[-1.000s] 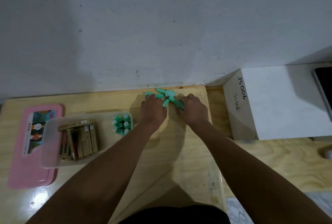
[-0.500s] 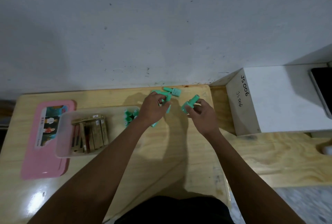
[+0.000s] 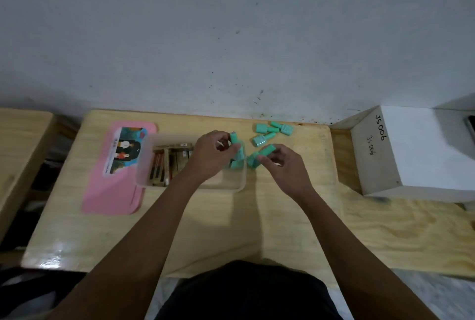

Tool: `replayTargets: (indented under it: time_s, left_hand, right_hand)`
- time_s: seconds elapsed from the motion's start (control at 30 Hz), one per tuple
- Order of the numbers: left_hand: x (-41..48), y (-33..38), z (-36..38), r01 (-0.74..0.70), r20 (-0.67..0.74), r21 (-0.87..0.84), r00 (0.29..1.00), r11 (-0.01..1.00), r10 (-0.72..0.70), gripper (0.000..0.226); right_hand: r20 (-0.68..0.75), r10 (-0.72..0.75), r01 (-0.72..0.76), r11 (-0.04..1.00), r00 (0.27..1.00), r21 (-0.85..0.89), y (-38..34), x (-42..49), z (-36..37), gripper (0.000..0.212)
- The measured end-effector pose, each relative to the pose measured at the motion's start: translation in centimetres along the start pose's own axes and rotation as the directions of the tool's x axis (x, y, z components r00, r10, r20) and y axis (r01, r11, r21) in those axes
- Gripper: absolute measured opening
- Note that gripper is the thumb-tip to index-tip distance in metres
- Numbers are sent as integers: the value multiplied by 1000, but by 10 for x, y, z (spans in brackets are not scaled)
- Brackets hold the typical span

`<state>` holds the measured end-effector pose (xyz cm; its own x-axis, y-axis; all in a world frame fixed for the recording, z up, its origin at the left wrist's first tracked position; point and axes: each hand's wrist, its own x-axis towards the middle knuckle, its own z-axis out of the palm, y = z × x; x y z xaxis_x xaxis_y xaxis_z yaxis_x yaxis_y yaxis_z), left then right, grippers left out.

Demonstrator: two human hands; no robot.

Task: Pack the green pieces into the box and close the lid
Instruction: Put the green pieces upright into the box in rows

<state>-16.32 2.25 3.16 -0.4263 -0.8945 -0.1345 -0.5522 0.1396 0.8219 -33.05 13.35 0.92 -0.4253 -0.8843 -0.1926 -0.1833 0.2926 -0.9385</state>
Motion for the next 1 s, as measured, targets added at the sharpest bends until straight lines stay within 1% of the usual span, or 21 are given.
replayTargets:
  time_s: [0.1, 0.17, 0.27, 0.33, 0.4, 0.5, 0.6, 0.7, 0.8, 0.87, 1.0]
  left_hand:
    - [-12, -13, -15, 16, -40, -4, 999, 1000, -16, 15]
    - [-17, -22, -22, 27, -56, 10, 998, 1000, -26, 16]
    - [-21, -34, -26, 55, -71, 4, 996, 998, -54, 14]
    - [-22, -41, -25, 66, -72, 16, 995, 998, -64, 15]
    - [-24, -49, -23, 72, -58, 38, 996, 997, -70, 19]
    - [-26, -60, -17, 85, -26, 84, 996, 993, -83, 22]
    - [-28, -62, -10, 78, -12, 112, 997, 991, -77, 22]
    - [-26, -61, -5, 76, 22, 169, 996, 983, -81, 22]
    - [-25, -61, 2, 89, 48, 221, 994, 971, -102, 21]
    - [-24, -63, 6, 90, 53, 243, 993, 966, -106, 20]
    - [-22, -67, 13, 73, 63, 269, 994, 960, -94, 17]
  right_hand:
    - [3, 23, -22, 998, 1000, -62, 0, -3, 14, 31]
    - [12, 23, -21, 993, 1000, -119, 1, -3, 22, 29]
    - [52, -37, 51, 956, 998, -290, 2, -6, 33, 23]
    - [92, -117, 147, 879, 989, -454, 6, -7, 40, 27]
    - [139, -169, 218, 798, 976, -562, 7, -8, 47, 25]
    - [197, -157, 251, 686, 968, -683, 7, -7, 53, 20]
    - [216, -157, 267, 550, 964, -791, 4, -4, 58, 24]
    - [241, -176, 295, 431, 954, -853, 2, 1, 63, 25]
    - [218, -138, 256, 400, 966, -880, 3, 8, 63, 29]
    - [192, -118, 224, 407, 974, -885, 5, 11, 64, 30]
    - [139, -134, 184, 436, 981, -881, 7, 15, 66, 30]
